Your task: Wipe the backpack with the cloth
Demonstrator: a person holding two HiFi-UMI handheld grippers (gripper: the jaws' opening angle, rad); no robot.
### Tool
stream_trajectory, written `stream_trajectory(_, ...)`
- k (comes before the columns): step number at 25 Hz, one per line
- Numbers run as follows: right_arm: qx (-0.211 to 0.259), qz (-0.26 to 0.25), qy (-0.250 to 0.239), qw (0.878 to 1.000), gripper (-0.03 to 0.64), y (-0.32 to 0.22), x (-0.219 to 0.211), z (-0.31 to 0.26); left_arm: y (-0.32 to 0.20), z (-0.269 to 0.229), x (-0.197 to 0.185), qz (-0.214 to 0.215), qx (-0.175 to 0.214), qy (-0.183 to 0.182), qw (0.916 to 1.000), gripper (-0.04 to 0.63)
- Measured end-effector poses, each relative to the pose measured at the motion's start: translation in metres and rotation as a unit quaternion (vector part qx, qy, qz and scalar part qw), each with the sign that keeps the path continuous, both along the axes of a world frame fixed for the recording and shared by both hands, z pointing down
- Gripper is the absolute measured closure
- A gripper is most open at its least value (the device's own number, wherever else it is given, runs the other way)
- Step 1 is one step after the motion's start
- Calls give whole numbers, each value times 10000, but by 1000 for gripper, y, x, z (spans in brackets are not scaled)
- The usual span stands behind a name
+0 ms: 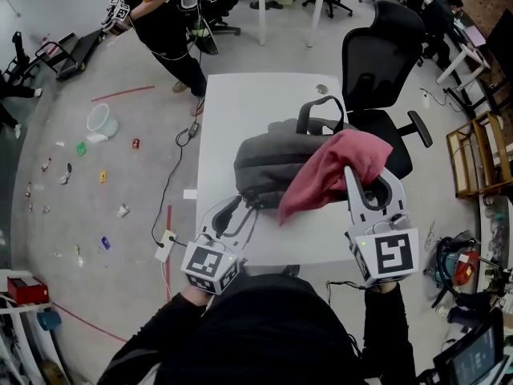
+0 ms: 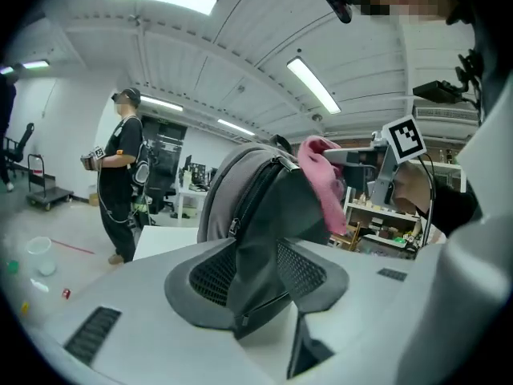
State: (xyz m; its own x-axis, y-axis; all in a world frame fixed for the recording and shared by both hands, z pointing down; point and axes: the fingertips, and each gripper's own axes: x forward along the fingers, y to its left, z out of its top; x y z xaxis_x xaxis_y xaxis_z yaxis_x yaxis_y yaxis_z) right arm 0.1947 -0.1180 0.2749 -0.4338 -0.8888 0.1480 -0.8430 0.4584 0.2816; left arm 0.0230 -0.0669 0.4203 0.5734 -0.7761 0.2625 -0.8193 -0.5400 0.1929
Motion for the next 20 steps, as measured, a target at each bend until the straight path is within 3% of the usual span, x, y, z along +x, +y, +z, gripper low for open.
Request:
stream_trajectory(6, -107, 989, -352, 9944, 551, -7, 107, 2, -2, -2, 4, -264, 34, -12, 9996, 443)
stream_trajectory(10, -78, 1172, -505, 9918, 551, -10, 127, -2, 0, -8, 5, -262, 177, -47, 9995, 443)
stream_trajectory(14, 16, 1033, -468, 9936, 551, -13, 99, -11, 6, -18, 3, -94, 350, -128, 9993, 443)
stream_trajectory(20, -66, 451, 74, 9989, 551, -12, 8, 3, 9, -20, 6, 425, 429, -140, 9981, 443)
